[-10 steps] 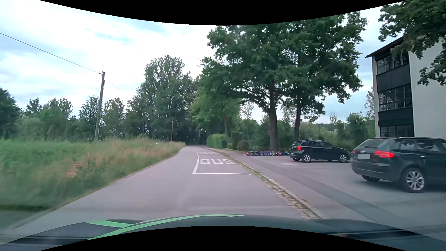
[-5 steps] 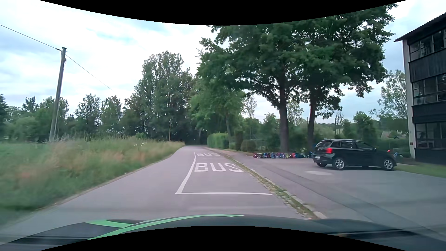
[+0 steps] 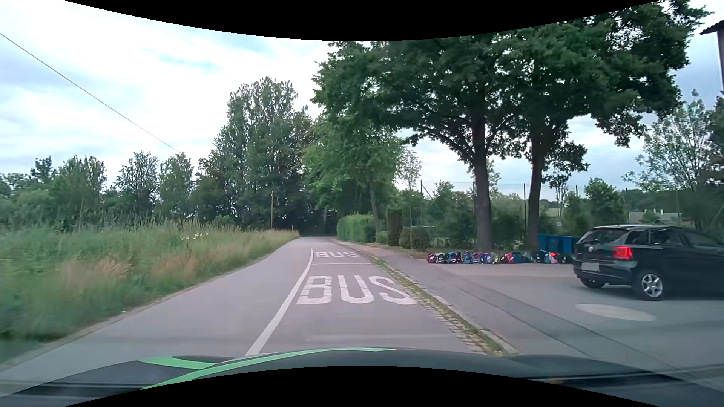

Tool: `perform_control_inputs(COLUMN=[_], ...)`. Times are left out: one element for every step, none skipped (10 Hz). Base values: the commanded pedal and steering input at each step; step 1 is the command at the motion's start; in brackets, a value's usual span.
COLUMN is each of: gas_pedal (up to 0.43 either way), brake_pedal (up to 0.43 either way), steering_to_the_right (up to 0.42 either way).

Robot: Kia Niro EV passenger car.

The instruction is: Follow the waypoints while adhering to traffic rules and regulations

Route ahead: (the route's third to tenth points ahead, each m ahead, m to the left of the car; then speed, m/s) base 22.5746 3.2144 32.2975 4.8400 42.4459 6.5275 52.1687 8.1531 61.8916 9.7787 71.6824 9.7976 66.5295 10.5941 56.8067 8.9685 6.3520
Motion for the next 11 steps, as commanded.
perform_control_inputs(gas_pedal=[0.0, 0.0, 0.0, 0.0, 0.0, 0.0, 0.0, 0.0, 0.0, 0.0, 0.0], brake_pedal=[0.171, 0.171, 0.171, 0.171, 0.183, 0.189, 0.22, 0.232, 0.232, 0.232, 0.232], steering_to_the_right=[-0.019, -0.023, -0.024, -0.024, -0.021, -0.02, -0.02, -0.02, -0.021, -0.022, -0.023])
